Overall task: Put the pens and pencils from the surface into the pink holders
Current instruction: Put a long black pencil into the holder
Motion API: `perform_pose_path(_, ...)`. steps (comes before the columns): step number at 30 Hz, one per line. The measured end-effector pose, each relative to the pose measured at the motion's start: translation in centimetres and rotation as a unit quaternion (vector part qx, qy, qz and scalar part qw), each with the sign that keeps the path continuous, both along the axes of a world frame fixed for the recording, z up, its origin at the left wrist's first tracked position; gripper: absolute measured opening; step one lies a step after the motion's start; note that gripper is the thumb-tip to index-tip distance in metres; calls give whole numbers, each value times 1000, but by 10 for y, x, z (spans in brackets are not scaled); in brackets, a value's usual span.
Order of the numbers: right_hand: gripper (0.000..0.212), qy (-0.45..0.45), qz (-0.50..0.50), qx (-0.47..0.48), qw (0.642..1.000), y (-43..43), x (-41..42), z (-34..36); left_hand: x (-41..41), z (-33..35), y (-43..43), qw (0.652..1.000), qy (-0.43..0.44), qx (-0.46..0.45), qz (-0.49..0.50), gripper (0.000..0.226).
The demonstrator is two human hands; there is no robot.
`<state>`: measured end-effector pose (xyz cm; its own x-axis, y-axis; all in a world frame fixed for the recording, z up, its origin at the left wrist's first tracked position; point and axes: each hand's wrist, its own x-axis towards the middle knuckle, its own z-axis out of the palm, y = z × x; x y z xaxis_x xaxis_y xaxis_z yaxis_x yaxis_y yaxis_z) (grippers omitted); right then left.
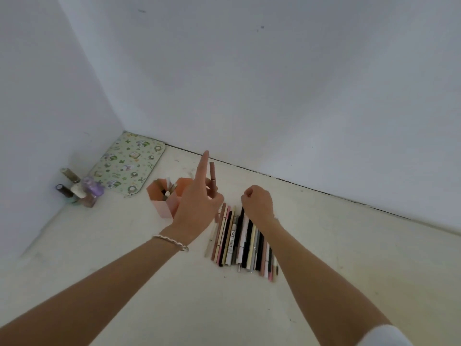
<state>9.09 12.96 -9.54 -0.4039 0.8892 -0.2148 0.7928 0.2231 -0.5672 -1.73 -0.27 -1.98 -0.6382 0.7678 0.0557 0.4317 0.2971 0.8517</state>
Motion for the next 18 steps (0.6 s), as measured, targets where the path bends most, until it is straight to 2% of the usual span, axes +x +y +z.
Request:
perform_pose_path(4, 12, 121, -90, 8, 989, 28, -5, 48, -43, 23, -5, 993, -10, 91, 72, 75)
perform_pose_path(8, 16, 273, -161, 0, 948, 34, -18, 99, -89, 31, -26, 974, 10, 161, 162, 69)
perform_pose_path(13, 15, 411, -152, 8, 899, -1, -46, 140, -100, -1, -50, 981, 48, 106, 152, 59)
perform_pose_path(16, 16, 452, -125, 25, 883, -27, -61, 148, -95, -20, -62, 981, 141, 52, 119, 37)
perform_pose_path(18, 14, 466, -105, 43, 878, -43, -69, 147, -95, -26, -70, 977, 168, 44, 120, 34)
